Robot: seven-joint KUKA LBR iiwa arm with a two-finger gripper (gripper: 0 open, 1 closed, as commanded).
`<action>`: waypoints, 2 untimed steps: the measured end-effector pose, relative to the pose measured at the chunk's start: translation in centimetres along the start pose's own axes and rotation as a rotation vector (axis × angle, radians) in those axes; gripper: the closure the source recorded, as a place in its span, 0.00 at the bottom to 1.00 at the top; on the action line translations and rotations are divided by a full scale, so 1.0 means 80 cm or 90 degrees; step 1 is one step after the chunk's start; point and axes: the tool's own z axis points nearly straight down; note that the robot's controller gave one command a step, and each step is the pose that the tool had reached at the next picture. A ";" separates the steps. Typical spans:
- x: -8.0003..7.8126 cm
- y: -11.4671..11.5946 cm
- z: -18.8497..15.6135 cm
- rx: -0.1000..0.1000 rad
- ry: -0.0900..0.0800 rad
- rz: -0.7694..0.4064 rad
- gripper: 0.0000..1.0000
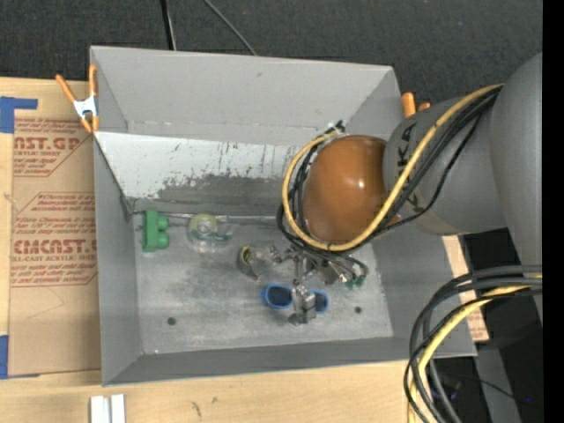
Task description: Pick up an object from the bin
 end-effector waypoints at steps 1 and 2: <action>0.000 0.000 0.000 0.000 0.000 0.000 1.00; 0.000 0.000 0.000 0.000 0.000 0.000 0.00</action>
Offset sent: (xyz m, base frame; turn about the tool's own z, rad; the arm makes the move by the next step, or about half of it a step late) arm 0.0000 0.0000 0.0000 0.0000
